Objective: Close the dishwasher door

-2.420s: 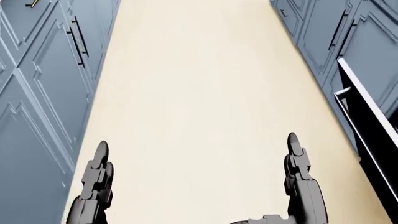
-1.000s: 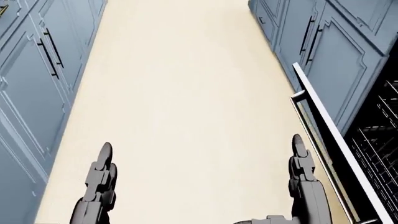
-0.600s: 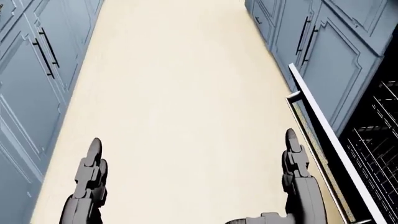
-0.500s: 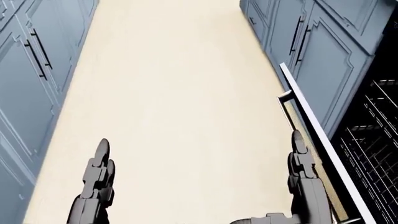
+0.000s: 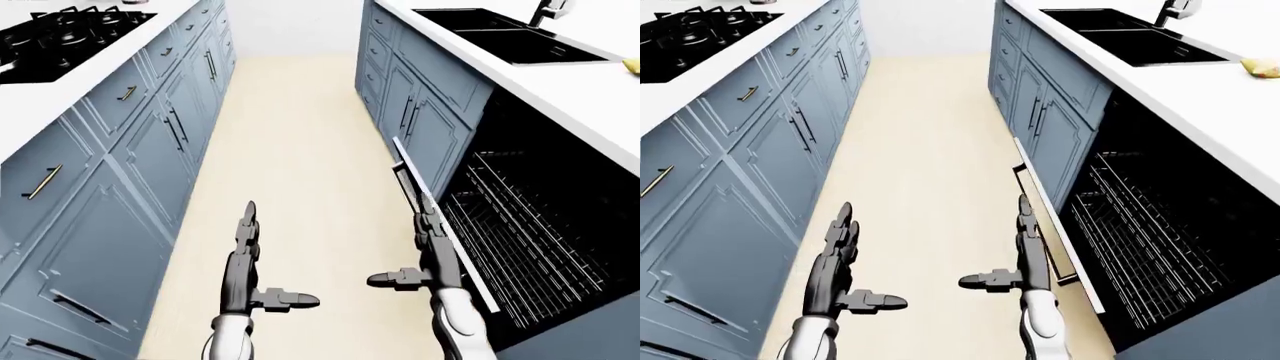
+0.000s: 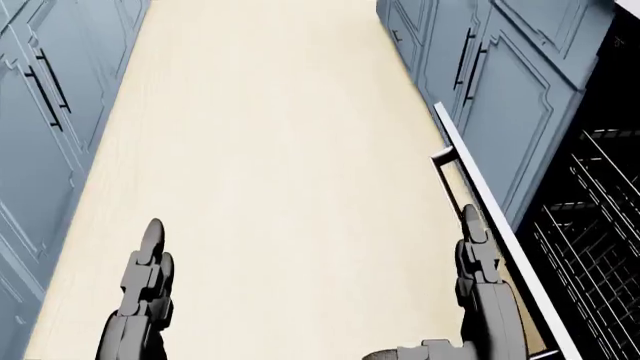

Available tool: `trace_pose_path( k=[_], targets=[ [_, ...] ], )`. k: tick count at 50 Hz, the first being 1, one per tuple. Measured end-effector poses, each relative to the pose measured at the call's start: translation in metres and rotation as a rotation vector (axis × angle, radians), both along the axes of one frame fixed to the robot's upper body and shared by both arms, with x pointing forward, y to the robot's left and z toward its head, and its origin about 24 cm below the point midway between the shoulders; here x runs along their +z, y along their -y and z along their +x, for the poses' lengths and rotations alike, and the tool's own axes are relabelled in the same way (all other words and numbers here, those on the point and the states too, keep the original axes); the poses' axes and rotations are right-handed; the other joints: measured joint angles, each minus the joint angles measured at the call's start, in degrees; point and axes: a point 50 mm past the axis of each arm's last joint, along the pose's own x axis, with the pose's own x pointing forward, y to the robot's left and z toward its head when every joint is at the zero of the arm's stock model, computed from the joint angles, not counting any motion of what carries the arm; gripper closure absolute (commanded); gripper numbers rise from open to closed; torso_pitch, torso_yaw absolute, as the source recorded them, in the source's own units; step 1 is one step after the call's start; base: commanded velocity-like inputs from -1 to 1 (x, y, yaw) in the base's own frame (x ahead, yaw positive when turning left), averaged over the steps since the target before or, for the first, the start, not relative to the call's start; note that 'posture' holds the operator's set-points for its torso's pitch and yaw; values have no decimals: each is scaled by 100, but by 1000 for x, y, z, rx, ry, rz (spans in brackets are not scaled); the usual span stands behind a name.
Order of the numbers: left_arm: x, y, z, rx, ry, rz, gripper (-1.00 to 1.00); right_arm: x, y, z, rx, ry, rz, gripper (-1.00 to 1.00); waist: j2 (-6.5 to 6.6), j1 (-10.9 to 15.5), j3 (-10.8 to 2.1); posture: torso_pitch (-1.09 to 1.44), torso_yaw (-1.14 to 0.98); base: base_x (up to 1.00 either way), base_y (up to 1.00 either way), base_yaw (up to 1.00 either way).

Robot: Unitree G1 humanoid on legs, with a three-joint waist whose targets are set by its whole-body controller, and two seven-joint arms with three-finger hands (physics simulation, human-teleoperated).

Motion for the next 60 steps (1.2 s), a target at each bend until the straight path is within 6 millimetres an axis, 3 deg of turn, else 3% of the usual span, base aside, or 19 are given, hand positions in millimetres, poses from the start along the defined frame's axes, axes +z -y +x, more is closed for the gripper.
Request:
trace_pose_path(
  k=[5,10,14,15,19,21,25,27,33,38,41,43,47,52,55,57,60],
  targets=[
    [-6,6,-1,-25,-32,-8,-100,-9,7,-4,-33,-48,-6,-100,164,-72,67,0,0,0,-7,0],
    [-2,3,-1,-11,-12,-4,-100,-5,4,-3,-20,-26,-3,-100,462,-22,125,0,0,0,-7,0],
    [-1,3,0,-12,0,-1,-100,-2,2,-2,-14,-10,1,-100,761,-1,83,0,0,0,-7,0],
    [-2,0,0,-5,-4,5,-100,-3,-1,-1,-6,-13,7,-100,686,34,101,0,0,0,-7,0],
    [-9,-4,-3,16,-41,9,-100,-8,-4,-4,10,-46,11,-100,630,57,78,0,0,0,-7,0],
    [-7,-2,-3,11,-34,8,-100,-5,-2,-3,4,-37,8,-100,528,47,68,0,0,0,-7,0],
    [-3,0,-2,3,-11,6,-100,1,-1,-2,0,-5,7,-100,237,50,63,0,0,0,-7,0],
    [-1,-1,-2,3,-2,7,-100,2,-2,-2,3,1,7,-100,-3,33,18,0,0,0,-7,0],
    [-7,7,-3,-29,-35,-4,-100,-7,8,-5,-36,-43,-6,-100,173,-82,58,0,0,0,-7,0],
    [-2,4,-2,-12,-9,-1,-100,-4,4,-2,-19,-25,-1,-100,483,-29,129,0,0,0,-7,0],
    [-1,5,-2,-15,0,-4,-100,-3,4,-2,-16,-15,0,-100,771,-26,97,0,0,0,-7,0],
    [-2,1,-1,-5,-8,7,-100,-5,-1,-1,-5,-21,11,-100,674,50,104,0,0,0,-7,0],
    [-9,-3,-3,15,-43,10,-100,-6,-4,-2,13,-45,15,-100,611,64,67,0,0,0,-6,0],
    [-4,0,-2,1,-16,6,-100,-3,0,0,-1,-12,11,-100,275,51,64,0,0,0,-7,0],
    [-2,1,-1,-1,-3,3,-100,-2,0,-1,-2,-7,9,-100,-14,3,18,0,0,0,-7,0],
    [-4,6,-1,-18,-16,-6,-100,-2,6,-3,-20,-22,0,-100,99,-58,65,0,0,0,-8,0],
    [-8,7,-3,-29,-38,-5,-100,-6,9,-4,-37,-37,-1,-100,159,-74,66,0,0,0,-7,0]
  ],
)
